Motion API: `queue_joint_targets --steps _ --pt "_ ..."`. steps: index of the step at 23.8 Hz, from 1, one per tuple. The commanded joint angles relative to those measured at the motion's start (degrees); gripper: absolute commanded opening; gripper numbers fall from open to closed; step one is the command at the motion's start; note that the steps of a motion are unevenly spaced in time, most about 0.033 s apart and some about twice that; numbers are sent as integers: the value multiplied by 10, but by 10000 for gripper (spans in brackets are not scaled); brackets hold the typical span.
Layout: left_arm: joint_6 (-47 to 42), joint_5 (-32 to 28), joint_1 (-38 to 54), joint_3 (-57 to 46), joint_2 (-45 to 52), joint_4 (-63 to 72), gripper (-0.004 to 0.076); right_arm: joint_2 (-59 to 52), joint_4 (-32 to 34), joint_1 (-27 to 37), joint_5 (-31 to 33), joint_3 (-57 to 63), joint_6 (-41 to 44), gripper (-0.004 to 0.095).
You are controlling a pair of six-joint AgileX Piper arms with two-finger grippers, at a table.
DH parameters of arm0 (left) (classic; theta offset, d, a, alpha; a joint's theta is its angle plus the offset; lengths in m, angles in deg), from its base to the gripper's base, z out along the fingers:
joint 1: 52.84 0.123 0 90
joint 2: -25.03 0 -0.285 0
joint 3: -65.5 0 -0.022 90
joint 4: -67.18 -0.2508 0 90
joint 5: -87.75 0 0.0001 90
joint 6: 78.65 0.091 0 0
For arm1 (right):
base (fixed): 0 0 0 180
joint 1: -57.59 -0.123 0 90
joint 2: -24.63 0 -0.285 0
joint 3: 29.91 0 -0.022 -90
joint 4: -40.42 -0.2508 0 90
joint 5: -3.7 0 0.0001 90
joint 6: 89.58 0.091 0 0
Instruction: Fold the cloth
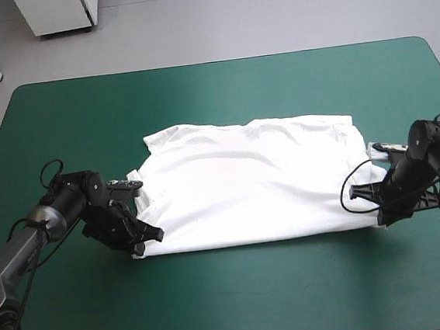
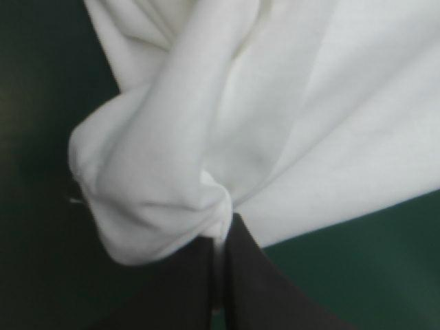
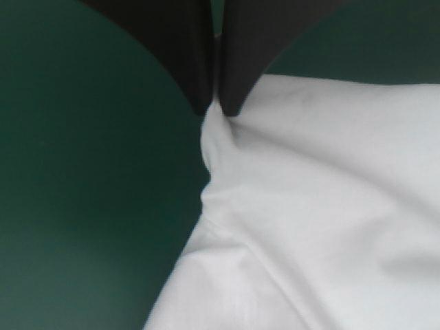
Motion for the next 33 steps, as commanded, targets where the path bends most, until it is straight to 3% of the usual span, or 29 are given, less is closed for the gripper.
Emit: queue_joint_targets --steps 1,4,6,9,11,14,18,21,26,33 --pt "1 11 -1 -12 46 7 -9 -41 4 4 9 34 -6 -19" --pt "2 -2 -1 -12 46 4 -8 -41 4 4 9 50 -6 -13" --pt "15 -2 -1 -10 46 3 43 -43 4 4 9 50 -6 82" --pt "28 30 -1 6 46 8 272 -50 1 2 9 49 -6 383" --pt "20 72 -1 35 46 3 419 -65 2 2 9 43 -6 530" --pt "19 123 -1 118 53 1 442 -101 4 2 9 -9 -6 535" --pt "-8 124 -1 239 66 -40 438 -134 6 2 7 -116 -5 530" --pt "-13 124 -1 288 68 -64 438 -136 5 2 7 -177 -5 473" --pt "-33 120 -1 296 62 -125 438 -136 4 2 7 -221 -5 386" --pt "-35 61 0 292 11 -134 438 -136 4 2 7 -223 -5 385"
